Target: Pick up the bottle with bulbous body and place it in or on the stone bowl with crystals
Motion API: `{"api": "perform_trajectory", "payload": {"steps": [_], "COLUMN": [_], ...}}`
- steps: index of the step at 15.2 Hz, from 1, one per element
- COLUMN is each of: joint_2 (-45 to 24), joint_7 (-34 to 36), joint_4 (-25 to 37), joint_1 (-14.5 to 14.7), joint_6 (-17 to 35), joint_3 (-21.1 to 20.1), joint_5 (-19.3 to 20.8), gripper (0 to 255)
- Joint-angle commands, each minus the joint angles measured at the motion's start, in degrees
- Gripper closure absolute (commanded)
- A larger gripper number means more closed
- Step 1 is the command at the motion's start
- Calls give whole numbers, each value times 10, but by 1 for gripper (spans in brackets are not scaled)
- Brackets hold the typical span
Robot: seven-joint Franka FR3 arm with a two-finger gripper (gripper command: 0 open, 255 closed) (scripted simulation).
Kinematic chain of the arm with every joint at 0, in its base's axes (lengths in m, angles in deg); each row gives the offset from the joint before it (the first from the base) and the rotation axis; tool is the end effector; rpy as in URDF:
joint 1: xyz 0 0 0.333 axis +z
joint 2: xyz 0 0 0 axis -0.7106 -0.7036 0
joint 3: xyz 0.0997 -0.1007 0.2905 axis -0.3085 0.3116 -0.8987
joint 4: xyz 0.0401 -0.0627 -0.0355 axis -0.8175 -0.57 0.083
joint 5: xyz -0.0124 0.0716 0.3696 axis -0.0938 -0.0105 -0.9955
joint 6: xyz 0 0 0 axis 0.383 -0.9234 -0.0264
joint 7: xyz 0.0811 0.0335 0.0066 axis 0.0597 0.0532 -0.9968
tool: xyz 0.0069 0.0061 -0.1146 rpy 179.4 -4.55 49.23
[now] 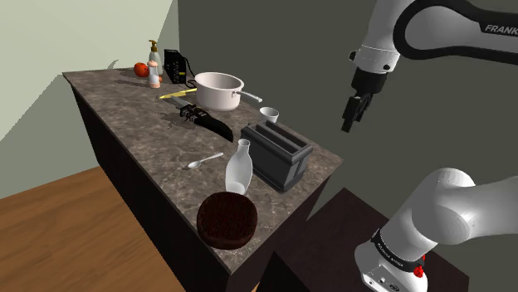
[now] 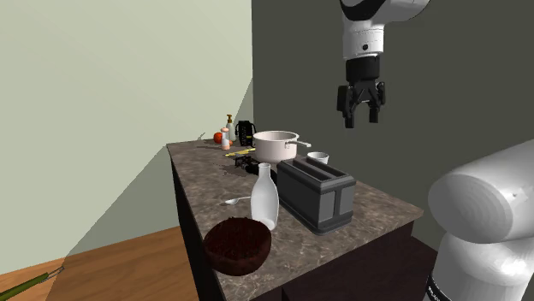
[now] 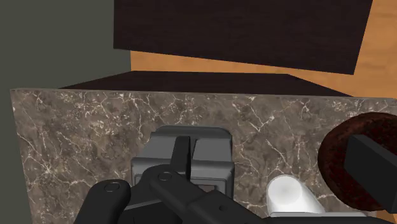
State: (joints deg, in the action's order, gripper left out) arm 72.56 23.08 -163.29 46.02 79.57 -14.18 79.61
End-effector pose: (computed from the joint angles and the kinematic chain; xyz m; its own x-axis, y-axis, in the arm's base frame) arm 0.2721 0.0196 0.5516 0.9901 0.1115 -0.0856 0.1174 -0.9908 0.0673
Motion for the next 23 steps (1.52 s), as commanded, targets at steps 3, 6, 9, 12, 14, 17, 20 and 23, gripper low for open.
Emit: {"api": "perform_trajectory", "payload": {"steps": [3, 6, 9, 12, 14, 17, 20, 23], "joint_2": [-30, -80, -135, -193, -234, -296, -361, -426], "joint_7": [17, 42, 67, 91, 108, 133, 160, 189], "joint_4": [-2, 0, 10, 27, 42, 70, 106, 148], "joint_1": [3, 7, 10, 11, 12, 12, 13, 15], "joint_6": [36, 89, 139, 187, 216, 256, 289, 317], "joint_3": [-13, -31, -50, -67, -79, -95, -109, -120], "joint_5": [-11, -25, -35, -40, -41, -38, -29, -14], "gripper": [0, 0, 0, 0, 0, 0, 0, 0]}}
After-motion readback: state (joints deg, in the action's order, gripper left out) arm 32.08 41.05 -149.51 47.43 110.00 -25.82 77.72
